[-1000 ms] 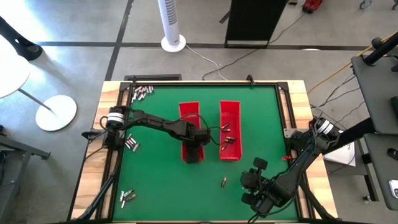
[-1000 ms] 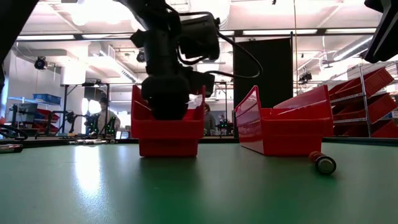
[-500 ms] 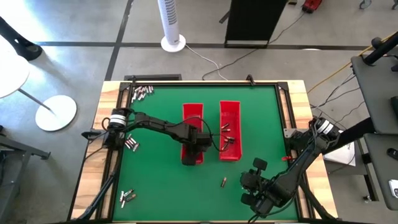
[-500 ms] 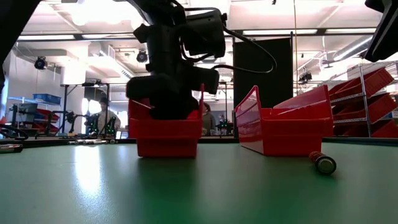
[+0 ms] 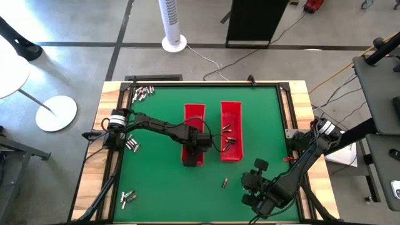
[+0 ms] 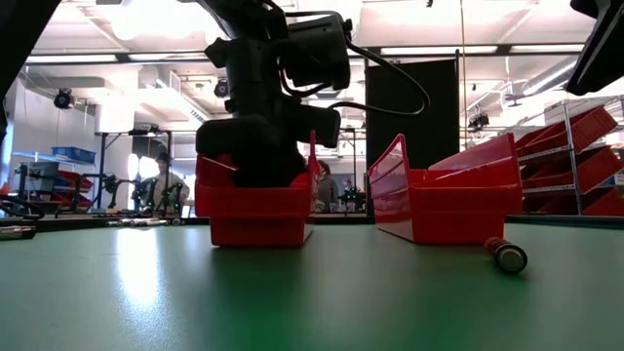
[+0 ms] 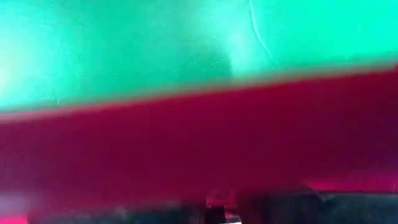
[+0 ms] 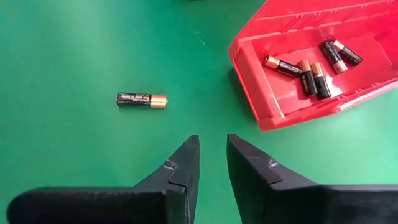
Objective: Sort batteries
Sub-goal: Put the silver battery into the left red bin
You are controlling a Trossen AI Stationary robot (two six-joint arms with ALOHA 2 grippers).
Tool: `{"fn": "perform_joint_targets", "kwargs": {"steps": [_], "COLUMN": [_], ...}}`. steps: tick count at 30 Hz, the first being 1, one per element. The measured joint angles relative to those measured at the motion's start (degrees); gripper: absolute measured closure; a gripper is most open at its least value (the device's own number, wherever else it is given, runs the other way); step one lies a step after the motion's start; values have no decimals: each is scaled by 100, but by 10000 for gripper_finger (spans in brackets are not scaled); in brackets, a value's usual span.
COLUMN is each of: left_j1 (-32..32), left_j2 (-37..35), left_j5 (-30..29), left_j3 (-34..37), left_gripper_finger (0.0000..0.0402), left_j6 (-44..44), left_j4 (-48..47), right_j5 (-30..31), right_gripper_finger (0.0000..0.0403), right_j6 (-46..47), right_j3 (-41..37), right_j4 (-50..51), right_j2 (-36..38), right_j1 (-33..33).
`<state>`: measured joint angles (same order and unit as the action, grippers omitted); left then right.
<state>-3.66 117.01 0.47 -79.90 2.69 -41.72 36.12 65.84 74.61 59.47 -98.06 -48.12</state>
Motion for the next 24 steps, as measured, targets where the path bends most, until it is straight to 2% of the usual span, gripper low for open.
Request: {"fn": "perform_joint_targets", "kwargs": {"steps": [12,24], "left_j1": [0,7], "left_j2": [1,11], "left_j5": [-5,-3], "left_j3": [4,7], "left_gripper_finger": [363,363], "left_j6": [-516,-721], "left_j4": [59,232], "right_j5": [9,155], "right_gripper_finger": [314,340], "right_j6": [-4,-11], "right_j3": [-2,-2], "right_j4": [-14,-20], "right_j2": [0,0], "right_j1": [0,0]}}
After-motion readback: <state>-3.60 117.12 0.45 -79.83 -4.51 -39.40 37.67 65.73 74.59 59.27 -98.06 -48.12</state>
